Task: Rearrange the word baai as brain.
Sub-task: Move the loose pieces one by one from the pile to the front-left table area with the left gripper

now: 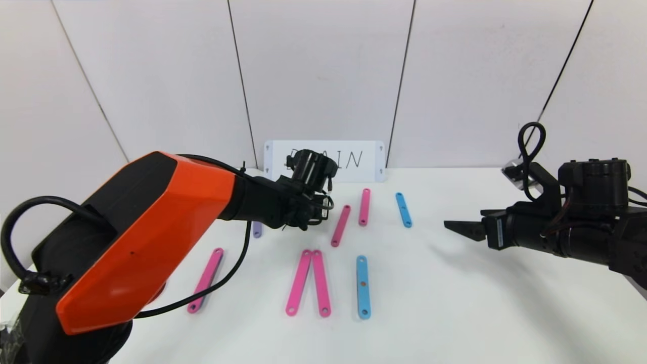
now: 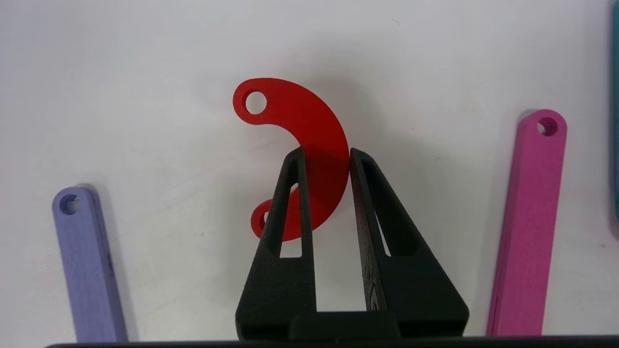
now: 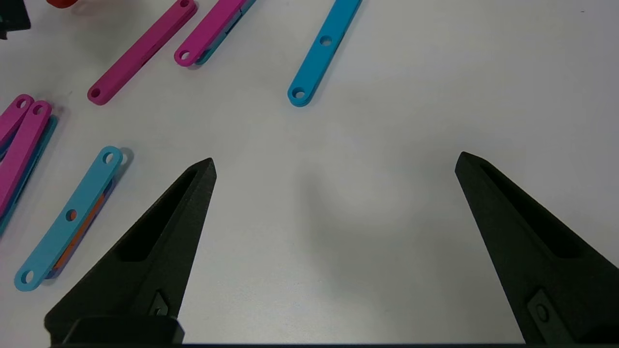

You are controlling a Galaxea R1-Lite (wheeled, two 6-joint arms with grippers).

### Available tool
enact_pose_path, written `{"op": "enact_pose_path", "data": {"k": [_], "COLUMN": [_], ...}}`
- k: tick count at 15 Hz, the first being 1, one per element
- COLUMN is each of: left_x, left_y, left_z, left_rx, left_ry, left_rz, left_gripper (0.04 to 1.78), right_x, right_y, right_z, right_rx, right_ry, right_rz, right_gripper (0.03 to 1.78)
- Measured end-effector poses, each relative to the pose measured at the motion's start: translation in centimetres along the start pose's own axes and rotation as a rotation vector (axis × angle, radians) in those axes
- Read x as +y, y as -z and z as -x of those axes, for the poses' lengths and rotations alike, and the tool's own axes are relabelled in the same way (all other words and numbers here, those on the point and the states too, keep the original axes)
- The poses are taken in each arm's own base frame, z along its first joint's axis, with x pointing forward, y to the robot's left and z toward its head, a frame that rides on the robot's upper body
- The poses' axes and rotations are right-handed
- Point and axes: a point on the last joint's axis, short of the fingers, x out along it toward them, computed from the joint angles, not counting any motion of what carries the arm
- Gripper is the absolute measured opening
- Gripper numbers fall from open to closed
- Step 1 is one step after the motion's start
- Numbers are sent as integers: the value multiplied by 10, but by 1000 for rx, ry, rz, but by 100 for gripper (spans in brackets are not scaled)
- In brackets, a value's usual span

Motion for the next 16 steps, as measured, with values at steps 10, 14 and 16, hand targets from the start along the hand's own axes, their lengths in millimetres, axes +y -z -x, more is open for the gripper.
{"op": "enact_pose_path", "data": {"k": [10,14,16], "left_x": [44,61,69], "left_y": [18,34,42], "left_z": [72,100,109], "left_rx": [231,364,388], "left_ry": [-43,-45,-49], "left_rz": [-128,-148,-134], "left_gripper": [30,30,30], "right_x": [0,0,0], "right_y": [1,1,1], "right_z": [-1,-1,-2], "right_rx": [5,5,6], "right_ry": [-2,-2,-2], "right_rz": [-1,-2,-2], "right_gripper": [173,173,173]}}
